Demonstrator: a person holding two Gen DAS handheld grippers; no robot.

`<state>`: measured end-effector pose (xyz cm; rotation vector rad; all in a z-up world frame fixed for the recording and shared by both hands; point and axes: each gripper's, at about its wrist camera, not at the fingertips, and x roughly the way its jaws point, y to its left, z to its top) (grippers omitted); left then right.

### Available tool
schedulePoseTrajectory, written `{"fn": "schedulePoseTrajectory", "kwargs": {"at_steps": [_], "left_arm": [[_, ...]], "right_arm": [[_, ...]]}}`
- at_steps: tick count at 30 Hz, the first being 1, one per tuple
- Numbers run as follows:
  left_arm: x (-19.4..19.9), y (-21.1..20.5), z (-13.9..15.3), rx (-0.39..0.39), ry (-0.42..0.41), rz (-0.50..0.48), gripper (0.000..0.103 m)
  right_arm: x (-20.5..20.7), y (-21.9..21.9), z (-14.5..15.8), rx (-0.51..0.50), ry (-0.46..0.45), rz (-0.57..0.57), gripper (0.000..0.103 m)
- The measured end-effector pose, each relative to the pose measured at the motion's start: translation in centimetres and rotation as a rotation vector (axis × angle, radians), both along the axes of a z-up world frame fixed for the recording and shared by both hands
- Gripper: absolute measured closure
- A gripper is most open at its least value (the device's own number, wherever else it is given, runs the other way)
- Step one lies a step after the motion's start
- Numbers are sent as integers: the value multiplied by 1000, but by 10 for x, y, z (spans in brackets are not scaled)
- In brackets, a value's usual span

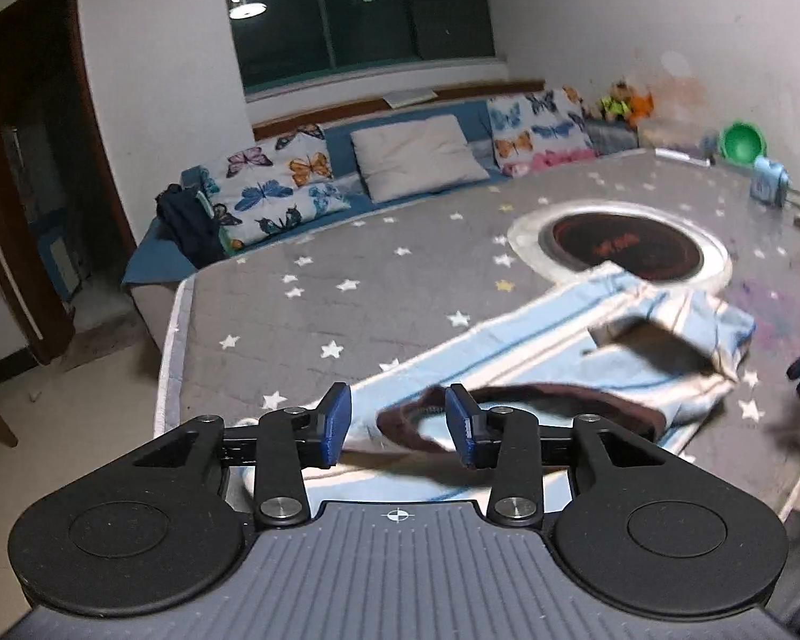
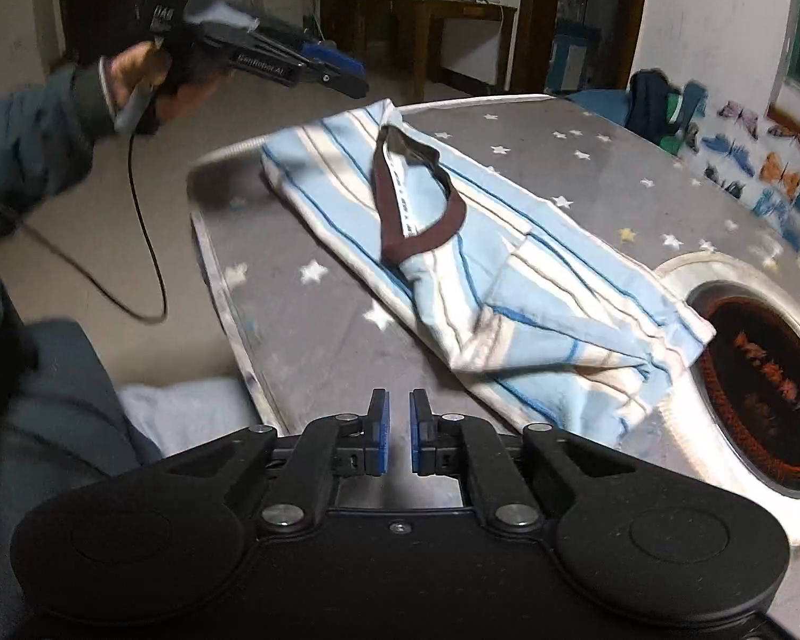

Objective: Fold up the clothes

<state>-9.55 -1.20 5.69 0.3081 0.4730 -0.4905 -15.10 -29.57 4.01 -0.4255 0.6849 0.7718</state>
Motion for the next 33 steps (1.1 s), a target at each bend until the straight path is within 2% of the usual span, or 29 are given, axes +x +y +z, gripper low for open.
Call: {"fn": "schedulePoseTrajectory", "kwargs": {"at_steps": [3, 5, 12, 13, 14, 15, 17, 18, 20, 22, 23, 26, 33], "left_arm": [[9, -2, -8, -3, 43, -8, 54], [15, -6, -15, 12, 55, 6, 52], [32, -14, -31, 25, 86, 67, 53], [34, -14, -32, 29, 89, 73, 55], [35, -14, -34, 34, 92, 80, 63], [37, -15, -35, 38, 95, 87, 67], [41, -14, -38, 43, 102, 101, 85], [42, -12, -39, 35, 109, 110, 85], [44, -7, -40, 17, 121, 126, 94], [42, -7, -37, -4, 122, 133, 97], [38, -6, -34, -10, 112, 133, 98], [25, -4, -25, -17, 82, 128, 98], [-35, 1, 12, -45, 7, 59, 98]], "right_arm": [[11, 10, 5, 32, -23, 4, 86], [18, 16, 8, 54, -38, 7, 71], [48, 45, -3, 40, -47, 41, 69], [53, 50, -10, 31, -53, 40, 69], [55, 53, -13, 24, -49, 42, 69], [59, 56, -16, 18, -50, 40, 69], [63, 59, -22, 1, -42, 31, 69], [66, 60, -25, -5, -36, 25, 69], [67, 62, -30, -13, -29, 25, 69], [67, 62, -31, -15, -38, 19, 70], [66, 62, -32, -16, -43, 16, 78], [66, 60, -30, -6, -64, 3, 90], [47, 48, -4, 39, -136, -4, 93]]}}
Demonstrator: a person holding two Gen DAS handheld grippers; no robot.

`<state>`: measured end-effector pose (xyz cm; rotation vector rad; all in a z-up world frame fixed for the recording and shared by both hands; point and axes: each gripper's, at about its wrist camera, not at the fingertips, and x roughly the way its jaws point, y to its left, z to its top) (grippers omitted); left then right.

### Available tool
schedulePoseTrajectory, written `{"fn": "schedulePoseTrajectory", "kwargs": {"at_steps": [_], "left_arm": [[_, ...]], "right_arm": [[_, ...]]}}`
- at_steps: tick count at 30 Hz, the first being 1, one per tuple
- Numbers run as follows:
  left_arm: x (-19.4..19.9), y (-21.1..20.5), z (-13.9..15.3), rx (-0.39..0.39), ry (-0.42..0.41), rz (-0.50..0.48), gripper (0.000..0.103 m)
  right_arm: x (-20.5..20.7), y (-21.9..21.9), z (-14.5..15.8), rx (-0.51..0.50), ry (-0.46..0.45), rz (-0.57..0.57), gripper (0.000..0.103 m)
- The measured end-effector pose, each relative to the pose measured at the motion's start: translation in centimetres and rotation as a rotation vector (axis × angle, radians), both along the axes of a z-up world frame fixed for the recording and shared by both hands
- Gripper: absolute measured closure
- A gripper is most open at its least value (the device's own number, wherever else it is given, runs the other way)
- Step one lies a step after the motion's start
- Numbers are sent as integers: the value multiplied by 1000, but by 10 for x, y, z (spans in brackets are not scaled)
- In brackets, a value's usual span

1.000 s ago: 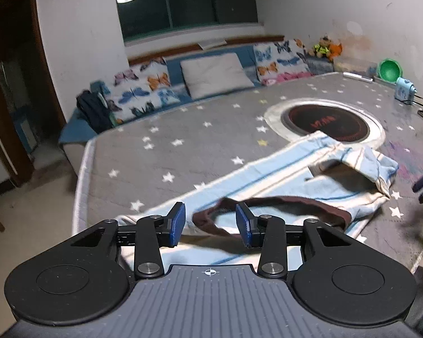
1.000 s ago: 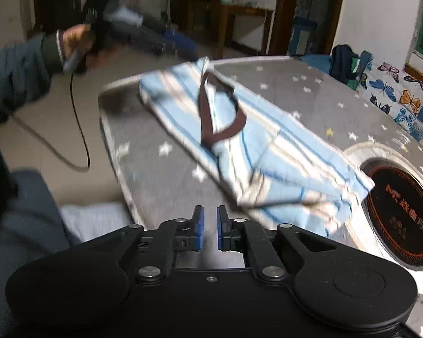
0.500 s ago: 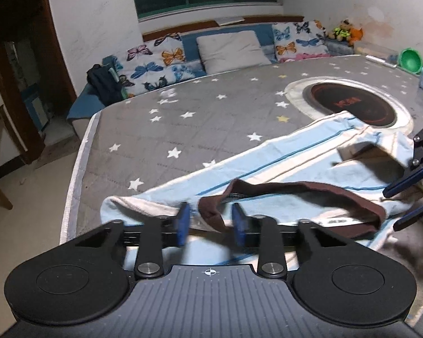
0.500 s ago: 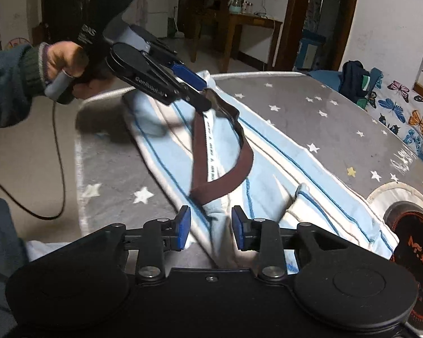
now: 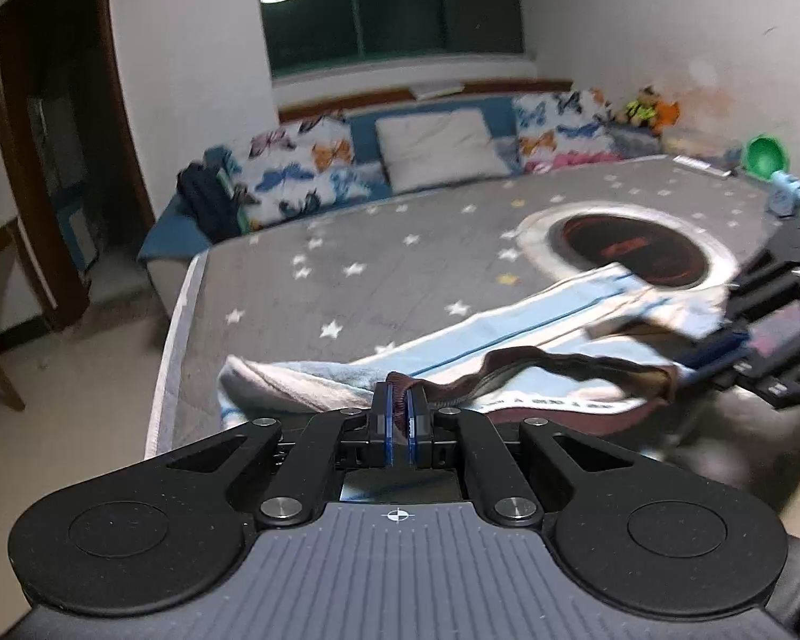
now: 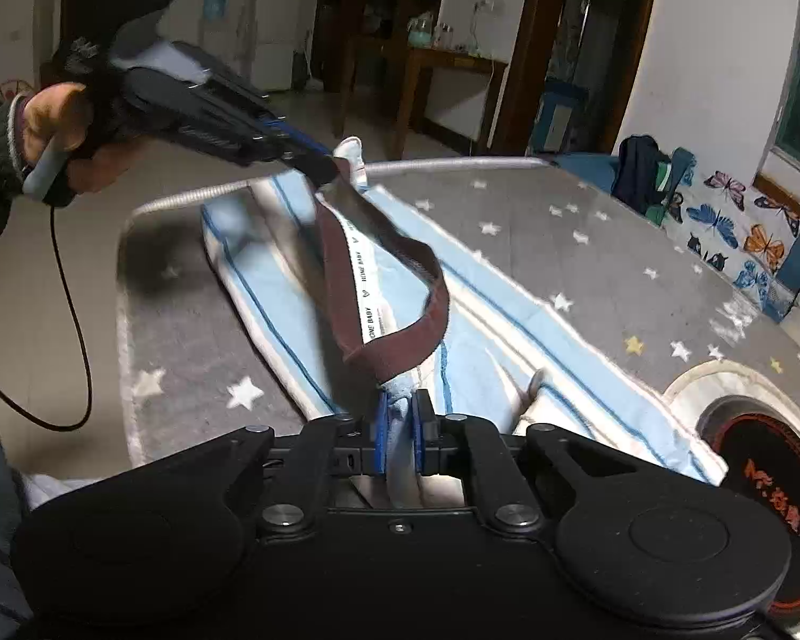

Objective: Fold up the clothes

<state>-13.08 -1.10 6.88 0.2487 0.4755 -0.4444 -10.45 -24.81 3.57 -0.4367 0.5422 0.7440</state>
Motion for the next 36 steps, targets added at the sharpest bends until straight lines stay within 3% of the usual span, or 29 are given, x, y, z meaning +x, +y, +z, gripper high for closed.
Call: {"fn": "schedulePoseTrajectory", "kwargs": {"at_steps": [6, 9, 11, 16, 21, 22, 23, 26, 27, 29, 31, 33, 36], "left_arm": [[-54, -1, 12, 15, -7, -85, 98], [-64, 0, 10, 18, -1, -85, 98], [-64, 4, 4, 1, 27, -61, 98], [-59, 11, -6, -73, 93, -16, 98], [-63, 9, -5, -84, 108, -50, 98], [-63, 8, -6, -73, 110, -53, 97], [-64, 8, -7, -63, 113, -54, 96], [-66, 11, -6, -74, 123, -40, 94], [-65, 13, -5, -81, 127, -35, 91], [-66, 17, 0, -85, 112, -18, 72], [-66, 20, 8, -77, 70, 6, 59], [-60, 22, 17, -68, 37, 31, 54], [-47, 22, 28, -44, -4, 72, 37]], "right_arm": [[-23, -3, 4, -17, -2, 17, 91], [-28, -1, -1, -18, 0, 26, 81], [-29, 2, -8, -15, 9, 22, 68], [-32, 14, -26, -32, -41, 26, 57], [-29, 24, -36, -71, -118, 14, 57], [-29, 24, -36, -73, -123, 12, 64], [-27, 23, -36, -69, -120, 6, 80], [-21, 18, -32, -42, -105, -5, 90], [-21, 17, -31, -41, -103, -5, 90], [-24, 14, -27, -33, -92, -2, 91], [-29, 11, -26, -24, -71, 10, 91], [-37, 11, -28, -31, -53, 32, 91], [-45, 14, -31, -46, -42, 58, 91]]}}
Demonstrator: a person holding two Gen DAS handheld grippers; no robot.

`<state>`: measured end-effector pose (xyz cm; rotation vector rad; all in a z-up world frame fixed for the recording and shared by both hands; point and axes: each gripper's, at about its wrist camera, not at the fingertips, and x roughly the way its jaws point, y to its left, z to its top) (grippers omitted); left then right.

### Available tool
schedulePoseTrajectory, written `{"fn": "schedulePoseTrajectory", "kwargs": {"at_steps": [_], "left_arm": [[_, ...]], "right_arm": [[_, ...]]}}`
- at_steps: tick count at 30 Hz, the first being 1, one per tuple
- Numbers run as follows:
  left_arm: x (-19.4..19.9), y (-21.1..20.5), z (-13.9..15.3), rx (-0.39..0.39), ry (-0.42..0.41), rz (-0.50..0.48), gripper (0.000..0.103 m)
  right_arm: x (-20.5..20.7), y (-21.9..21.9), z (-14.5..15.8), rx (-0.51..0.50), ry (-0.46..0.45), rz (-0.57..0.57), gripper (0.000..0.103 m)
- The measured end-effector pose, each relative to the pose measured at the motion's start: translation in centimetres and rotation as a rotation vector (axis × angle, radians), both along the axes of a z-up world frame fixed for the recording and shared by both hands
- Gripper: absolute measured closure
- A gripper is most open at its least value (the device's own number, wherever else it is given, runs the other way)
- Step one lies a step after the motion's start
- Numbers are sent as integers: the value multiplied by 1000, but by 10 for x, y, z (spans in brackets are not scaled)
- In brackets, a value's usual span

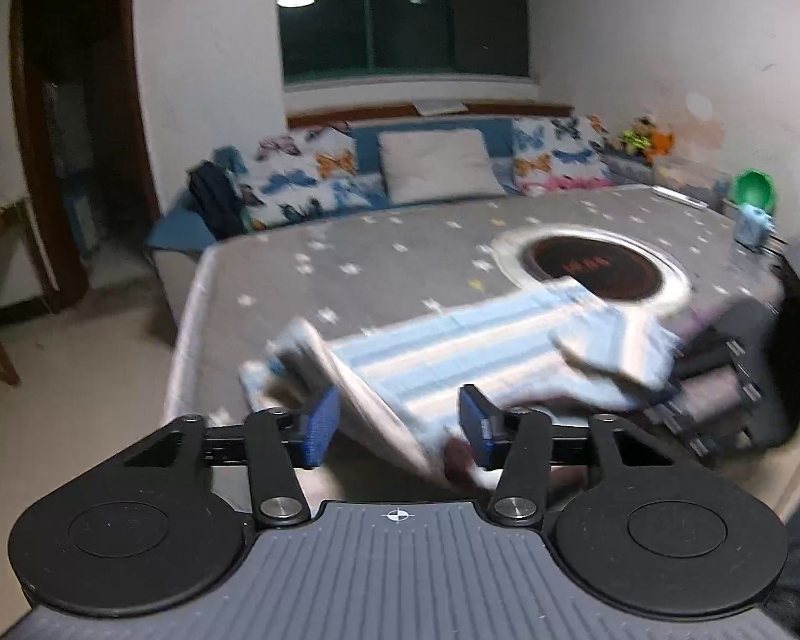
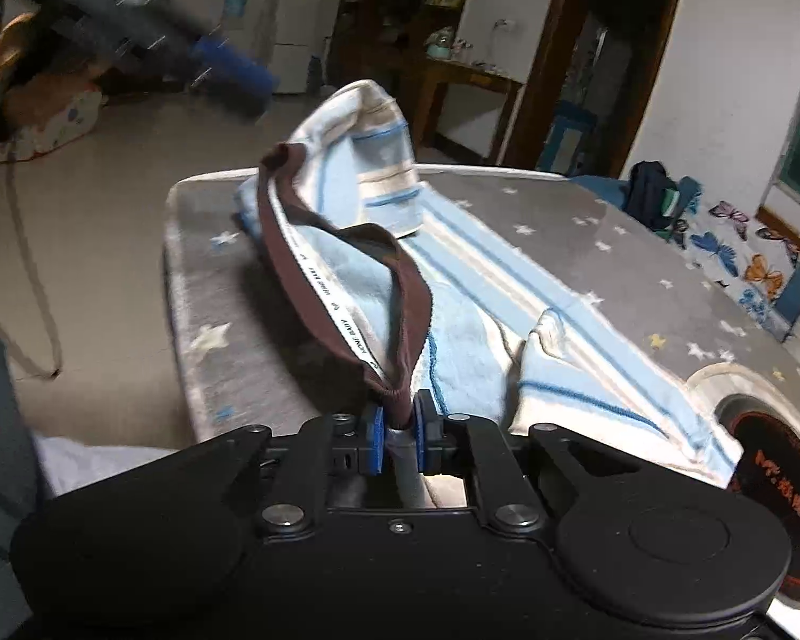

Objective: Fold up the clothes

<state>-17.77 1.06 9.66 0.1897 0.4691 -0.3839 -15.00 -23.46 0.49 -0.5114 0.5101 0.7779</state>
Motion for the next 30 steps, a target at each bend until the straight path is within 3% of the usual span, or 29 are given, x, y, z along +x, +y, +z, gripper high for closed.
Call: {"fn": "schedulePoseTrajectory", "kwargs": {"at_steps": [2, 6, 9, 10, 13, 15, 17, 24, 29, 30], "left_arm": [[21, -7, 5, 62, -29, 34, 35], [65, -24, 3, 184, -6, 24, 32], [96, -29, -4, 231, 57, 21, 29], [112, -27, -8, 232, 117, 21, 29], [139, -17, -20, 207, 261, 40, 30], [152, -8, -27, 169, 346, 43, 50], [162, 5, -32, 110, 415, 43, 89], [176, 28, -19, -41, 402, 81, 96], [205, 30, 15, -132, 342, 146, 96], [217, 28, 29, -160, 317, 163, 96]], "right_arm": [[-4, 1, 0, -6, -1, 9, 91], [-11, 5, 2, -20, -1, 36, 91], [-11, 6, 3, -18, -1, 39, 91], [-11, 6, 4, -20, -3, 41, 91], [-10, 4, 5, -19, -2, 40, 91], [-9, 1, 8, -19, -6, 38, 91], [-5, -1, 12, -17, -9, 32, 91], [27, -8, 42, -34, -53, -13, 92], [84, -14, 83, -64, -132, -94, 94], [109, -14, 100, -98, -194, -126, 94]]}}
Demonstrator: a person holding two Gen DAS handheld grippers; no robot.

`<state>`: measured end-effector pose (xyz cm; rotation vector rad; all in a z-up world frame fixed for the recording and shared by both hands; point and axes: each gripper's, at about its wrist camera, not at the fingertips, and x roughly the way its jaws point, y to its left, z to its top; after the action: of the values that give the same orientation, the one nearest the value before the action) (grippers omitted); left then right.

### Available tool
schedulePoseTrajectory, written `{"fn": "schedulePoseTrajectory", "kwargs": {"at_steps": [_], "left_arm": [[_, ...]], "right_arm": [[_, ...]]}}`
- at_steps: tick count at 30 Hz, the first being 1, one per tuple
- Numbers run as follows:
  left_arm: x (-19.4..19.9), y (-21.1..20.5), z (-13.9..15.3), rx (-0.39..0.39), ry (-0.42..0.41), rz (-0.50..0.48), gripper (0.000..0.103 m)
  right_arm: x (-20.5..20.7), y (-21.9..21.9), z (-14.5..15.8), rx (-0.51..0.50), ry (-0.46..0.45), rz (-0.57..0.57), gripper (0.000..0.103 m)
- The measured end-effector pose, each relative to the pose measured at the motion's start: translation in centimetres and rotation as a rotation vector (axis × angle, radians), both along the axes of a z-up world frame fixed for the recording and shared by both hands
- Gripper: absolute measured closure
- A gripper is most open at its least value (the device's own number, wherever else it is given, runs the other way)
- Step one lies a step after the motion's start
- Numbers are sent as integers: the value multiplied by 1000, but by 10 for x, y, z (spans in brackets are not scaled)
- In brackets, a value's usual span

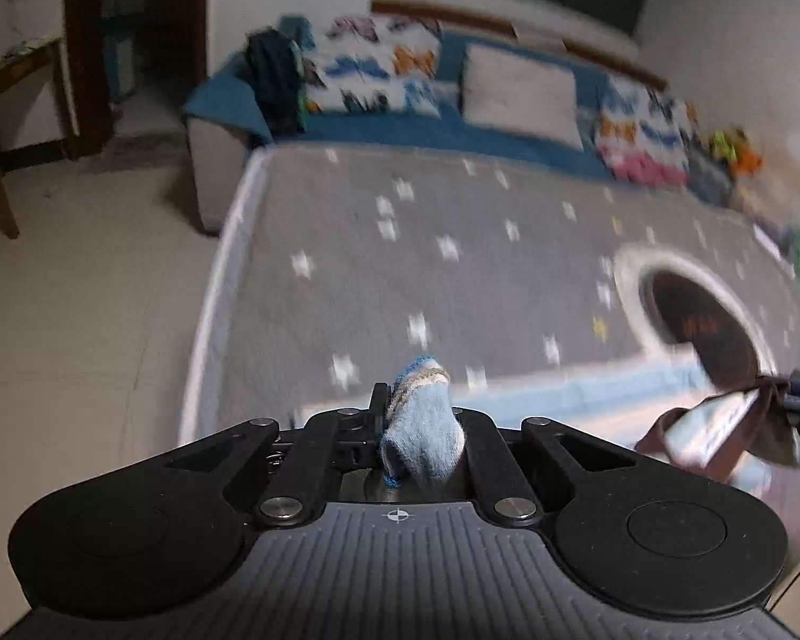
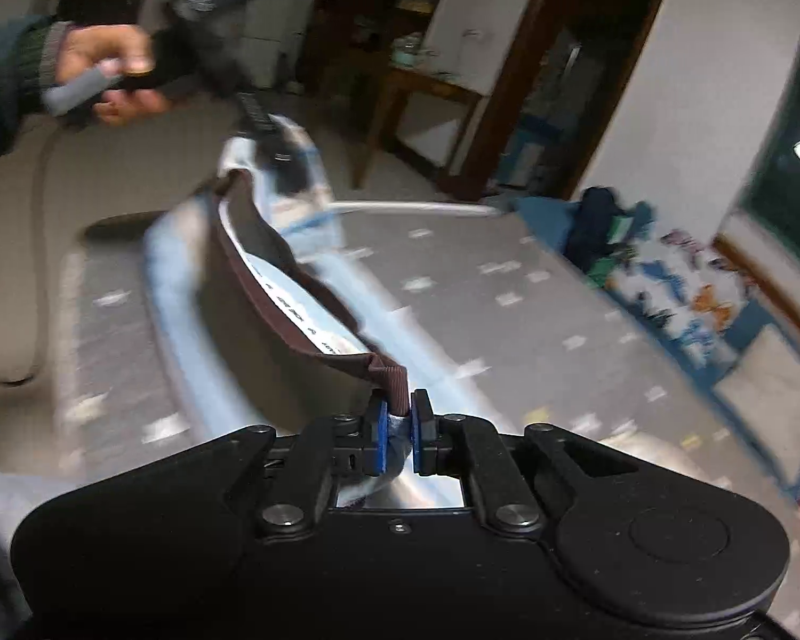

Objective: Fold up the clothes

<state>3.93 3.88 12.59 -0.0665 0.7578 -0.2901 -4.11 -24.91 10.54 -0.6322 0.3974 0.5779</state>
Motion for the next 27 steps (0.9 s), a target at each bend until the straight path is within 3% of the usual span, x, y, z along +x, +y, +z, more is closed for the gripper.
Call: {"fn": "schedulePoseTrajectory", "kwargs": {"at_steps": [2, 6, 8, 10, 11, 12, 15, 17, 21, 25, 27], "left_arm": [[15, -2, 17, -25, -33, 25, 96], [59, -14, 85, -88, -184, 86, 97], [70, -20, 117, -111, -269, 108, 97], [73, -24, 159, -163, -398, 126, 96], [71, -25, 172, -180, -438, 128, 96], [66, -26, 187, -202, -492, 131, 96], [47, -26, 213, -258, -598, 129, 96], [28, -26, 208, -263, -612, 111, 96], [1, -26, 172, -220, -544, 84, 96], [-35, -25, 93, -138, -373, 53, 96], [-49, -26, 56, -88, -284, 31, 96]], "right_arm": [[31, 0, 20, -29, -57, -43, 95], [81, 1, 55, -86, -164, -113, 95], [107, 5, 83, -114, -262, -162, 95], [126, -1, 128, -64, -372, -226, 95], [127, -2, 139, -51, -410, -242, 95], [126, -6, 171, -19, -510, -270, 95], [112, -13, 195, 18, -583, -275, 95], [90, -19, 205, 33, -634, -264, 95], [59, -25, 180, 24, -598, -227, 95], [15, -29, 99, -43, -436, -146, 95], [-12, -29, 44, -56, -299, -104, 95]]}}
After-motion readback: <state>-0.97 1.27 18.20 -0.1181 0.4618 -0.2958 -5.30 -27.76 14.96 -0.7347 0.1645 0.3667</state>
